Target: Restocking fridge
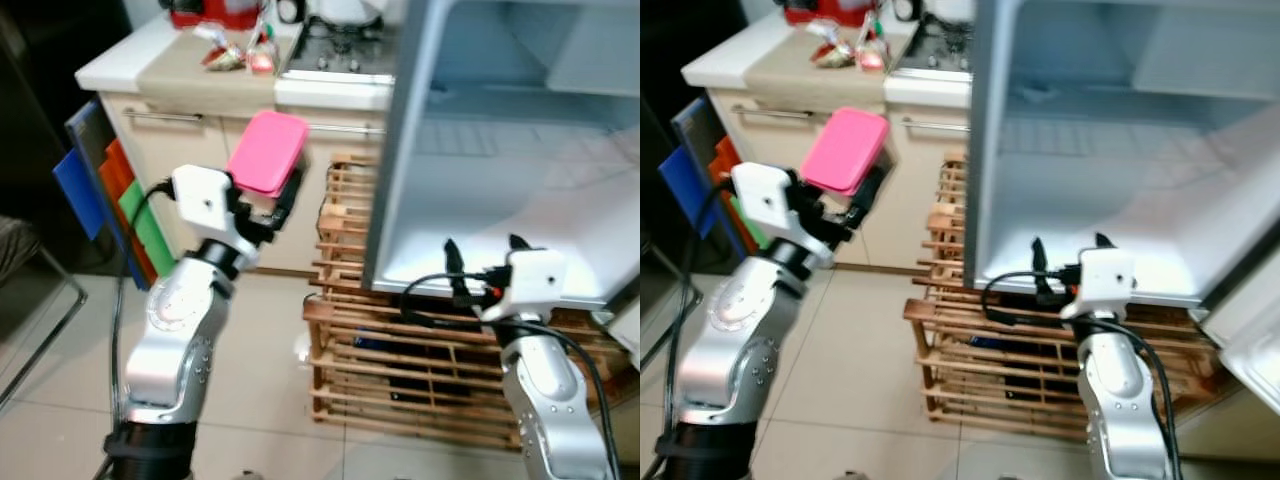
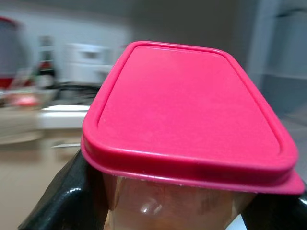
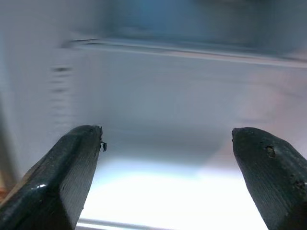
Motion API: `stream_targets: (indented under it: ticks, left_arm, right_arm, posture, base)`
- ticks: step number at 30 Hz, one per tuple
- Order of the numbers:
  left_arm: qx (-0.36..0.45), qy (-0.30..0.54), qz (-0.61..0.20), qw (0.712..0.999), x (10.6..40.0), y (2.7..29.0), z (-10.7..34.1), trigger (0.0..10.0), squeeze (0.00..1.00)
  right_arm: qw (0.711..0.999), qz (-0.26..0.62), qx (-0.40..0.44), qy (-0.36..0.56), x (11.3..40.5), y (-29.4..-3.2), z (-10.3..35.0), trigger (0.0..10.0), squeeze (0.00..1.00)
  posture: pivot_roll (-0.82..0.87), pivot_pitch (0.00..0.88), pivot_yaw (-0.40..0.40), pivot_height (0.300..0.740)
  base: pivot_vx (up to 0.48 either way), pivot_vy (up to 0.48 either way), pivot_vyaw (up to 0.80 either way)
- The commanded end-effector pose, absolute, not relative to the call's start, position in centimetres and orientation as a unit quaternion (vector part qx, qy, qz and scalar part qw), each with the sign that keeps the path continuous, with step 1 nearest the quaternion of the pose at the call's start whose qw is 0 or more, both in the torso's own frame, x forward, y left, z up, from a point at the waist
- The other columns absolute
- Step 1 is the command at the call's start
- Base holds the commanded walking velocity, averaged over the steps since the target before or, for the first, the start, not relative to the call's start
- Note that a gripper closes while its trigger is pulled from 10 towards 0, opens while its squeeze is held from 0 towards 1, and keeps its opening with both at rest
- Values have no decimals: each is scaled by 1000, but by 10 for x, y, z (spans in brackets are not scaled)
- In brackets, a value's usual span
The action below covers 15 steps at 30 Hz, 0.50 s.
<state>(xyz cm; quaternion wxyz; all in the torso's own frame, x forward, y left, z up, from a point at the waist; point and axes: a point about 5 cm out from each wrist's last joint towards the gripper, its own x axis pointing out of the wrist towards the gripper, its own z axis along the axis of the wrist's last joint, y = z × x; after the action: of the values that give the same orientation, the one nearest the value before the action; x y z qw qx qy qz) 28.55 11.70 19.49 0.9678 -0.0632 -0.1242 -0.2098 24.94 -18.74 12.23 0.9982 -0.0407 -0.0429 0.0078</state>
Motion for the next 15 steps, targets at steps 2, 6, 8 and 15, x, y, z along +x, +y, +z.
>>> stream_targets:
  ticks: [2,6,8,15]
  left_arm:
    - [-64,-128,-209,967,285,119,197,10000,0]
    - [-67,-131,-204,968,285,122,197,10000,0]
    - [-66,-132,-202,968,285,122,198,10000,0]
    - [-63,-133,-200,969,286,121,199,10000,0]
  right_arm:
    - [998,7,-44,-44,249,-187,123,10000,55]
    - [998,9,-46,-44,249,-187,122,10000,55]
    - [998,10,-46,-43,250,-187,122,10000,55]
    - [998,16,-48,-40,252,-185,121,10000,55]
  posture:
    - [-59,0,18,740]
    - [-58,0,19,740]
    - [-58,0,19,740]
    - [-53,0,17,740]
  base:
    - [0,0,-381]
    - [0,0,0]
    - [0,0,0]
    - [0,-206,0]
